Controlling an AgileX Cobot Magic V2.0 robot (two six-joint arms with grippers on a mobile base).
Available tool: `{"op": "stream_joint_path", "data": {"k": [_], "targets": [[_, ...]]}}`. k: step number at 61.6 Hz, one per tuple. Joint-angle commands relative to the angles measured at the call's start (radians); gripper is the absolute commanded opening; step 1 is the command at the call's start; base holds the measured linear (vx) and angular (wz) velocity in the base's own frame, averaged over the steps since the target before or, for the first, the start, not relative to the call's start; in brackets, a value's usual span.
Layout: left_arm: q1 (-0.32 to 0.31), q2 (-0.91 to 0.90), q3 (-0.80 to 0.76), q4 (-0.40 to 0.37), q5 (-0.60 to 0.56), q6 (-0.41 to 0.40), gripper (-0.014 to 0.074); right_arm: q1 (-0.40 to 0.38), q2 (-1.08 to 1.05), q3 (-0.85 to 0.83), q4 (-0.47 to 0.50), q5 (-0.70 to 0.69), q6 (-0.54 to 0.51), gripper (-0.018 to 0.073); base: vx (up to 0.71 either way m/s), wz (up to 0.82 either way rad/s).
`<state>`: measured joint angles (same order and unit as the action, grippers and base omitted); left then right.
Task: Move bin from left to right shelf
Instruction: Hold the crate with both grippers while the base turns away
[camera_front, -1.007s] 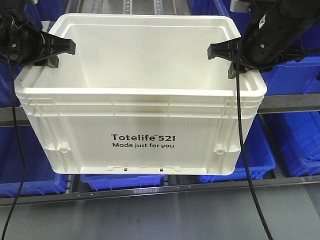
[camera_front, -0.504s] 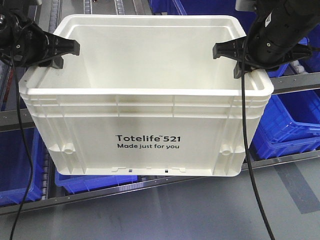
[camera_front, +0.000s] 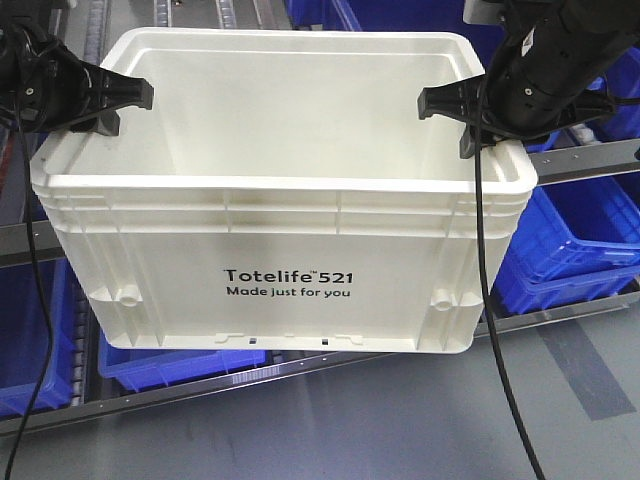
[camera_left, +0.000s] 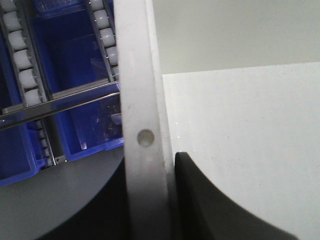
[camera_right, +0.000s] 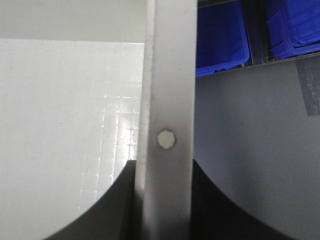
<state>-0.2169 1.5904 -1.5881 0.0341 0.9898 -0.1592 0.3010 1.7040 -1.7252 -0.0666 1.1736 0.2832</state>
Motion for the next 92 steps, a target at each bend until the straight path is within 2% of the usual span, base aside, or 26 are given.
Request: {"op": "stream_joint_path", "data": {"k": [1, 23, 92], "targets": [[0.001, -0.059, -0.034, 0.012, -0.089, 0.015, 0.0111, -0.006, -0.062, -0.040, -0.019, -0.108, -0.007, 0.0046, 0.00, -0.20], [0.001, -0.059, -0.034, 0.012, -0.089, 0.015, 0.0111, -0.006, -0.062, -0.040, -0.019, -0.111, -0.007, 0.0046, 0.00, -0.38], [0.001, -0.059, -0.034, 0.012, -0.088, 0.015, 0.0111, -0.006, -0.062, -0.040, -0.019, -0.081, -0.006, 0.0046, 0.06, -0.65]]}}
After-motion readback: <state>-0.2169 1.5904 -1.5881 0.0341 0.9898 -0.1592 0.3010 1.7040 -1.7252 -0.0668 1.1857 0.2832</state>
